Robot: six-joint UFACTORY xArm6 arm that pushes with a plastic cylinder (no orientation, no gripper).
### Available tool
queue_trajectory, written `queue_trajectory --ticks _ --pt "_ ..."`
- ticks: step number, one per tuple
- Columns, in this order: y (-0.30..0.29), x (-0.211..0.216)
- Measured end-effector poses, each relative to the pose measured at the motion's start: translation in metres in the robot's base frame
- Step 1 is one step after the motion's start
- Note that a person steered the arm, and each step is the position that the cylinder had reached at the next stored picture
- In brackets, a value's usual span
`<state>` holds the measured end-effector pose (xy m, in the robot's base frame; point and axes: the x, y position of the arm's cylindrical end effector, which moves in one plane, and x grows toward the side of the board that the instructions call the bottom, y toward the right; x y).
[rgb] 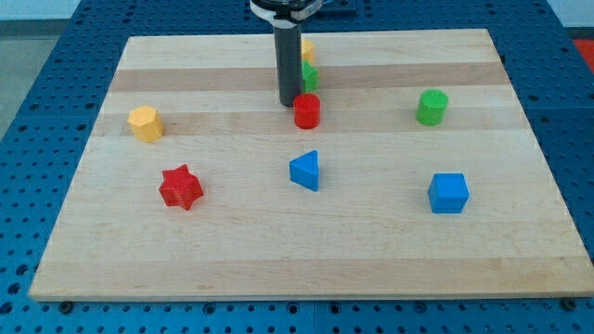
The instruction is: Place the yellow hexagon in between the red circle and the triangle
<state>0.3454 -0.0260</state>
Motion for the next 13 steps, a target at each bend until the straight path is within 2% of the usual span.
queue_trajectory --ticks 2,3,7,8,9,10,12,13 --pt "-0.018 0.000" --pt "-0.054 -0.008" --pt "-0.257 -0.009" --pt "-0.256 0.040" --pt "-0.244 0.034" --pt "-0.201 0.028" --pt "-0.092 0.043" --pt "-0.089 0.042"
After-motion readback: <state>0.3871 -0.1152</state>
